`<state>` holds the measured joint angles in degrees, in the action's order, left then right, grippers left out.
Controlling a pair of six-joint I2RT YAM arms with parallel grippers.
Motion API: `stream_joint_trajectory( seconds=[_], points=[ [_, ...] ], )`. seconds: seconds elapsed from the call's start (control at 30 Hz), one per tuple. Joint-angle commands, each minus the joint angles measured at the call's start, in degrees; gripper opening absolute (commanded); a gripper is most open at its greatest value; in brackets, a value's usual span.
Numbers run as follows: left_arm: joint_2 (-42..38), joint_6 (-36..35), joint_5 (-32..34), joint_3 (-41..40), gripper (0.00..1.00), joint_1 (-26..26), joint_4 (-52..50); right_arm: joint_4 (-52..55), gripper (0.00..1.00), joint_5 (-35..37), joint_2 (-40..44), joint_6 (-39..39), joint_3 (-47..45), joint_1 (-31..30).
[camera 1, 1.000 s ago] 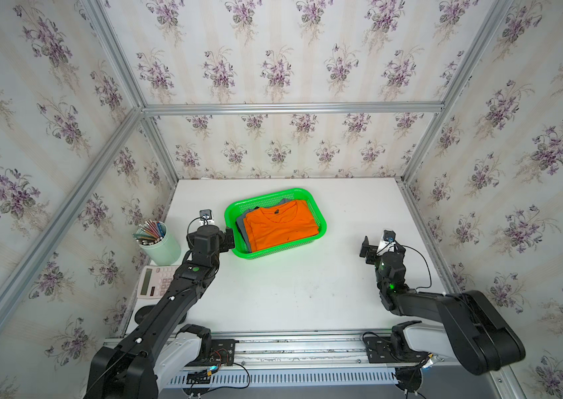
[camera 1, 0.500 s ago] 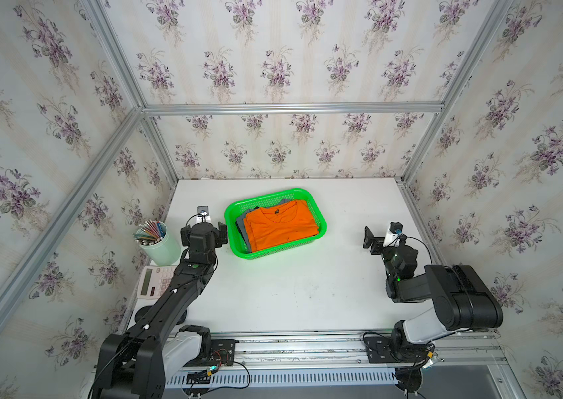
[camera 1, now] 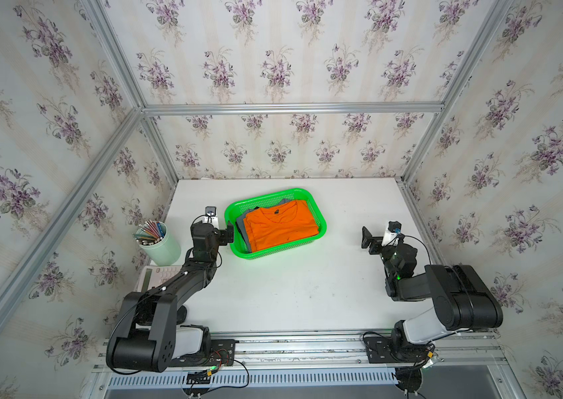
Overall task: Put the folded t-shirts into the basket
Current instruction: Reset both arms
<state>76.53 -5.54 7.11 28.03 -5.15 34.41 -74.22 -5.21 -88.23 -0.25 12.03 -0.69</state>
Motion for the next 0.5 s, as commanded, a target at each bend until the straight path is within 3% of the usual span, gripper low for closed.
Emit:
stream_joint_trajectory(
  seconds=[0.0,0.17,0.3,0.47],
  points=[
    [0.4,0.7,-4.2,0.0,0.99,3.1,5.8,-0.6,1.00,-0.3,0.0,-0.4,0.0,0.0],
    [-2.8,0.3,0.2,1.1,0.99,3.9,-4.2,-0.6,1.00,-0.3,0.0,-0.4,0.0,0.0],
    [-2.7,-0.5,-1.8,0.8,0.99,4.1,-2.9,-0.6,1.00,-0.3,-0.1,-0.4,0.0,0.0],
    [-2.8,4.4,-3.5,-2.7,0.99,4.6,-1.0,-0.6,1.00,-0.3,0.0,-0.4,0.0,0.0]
  ],
)
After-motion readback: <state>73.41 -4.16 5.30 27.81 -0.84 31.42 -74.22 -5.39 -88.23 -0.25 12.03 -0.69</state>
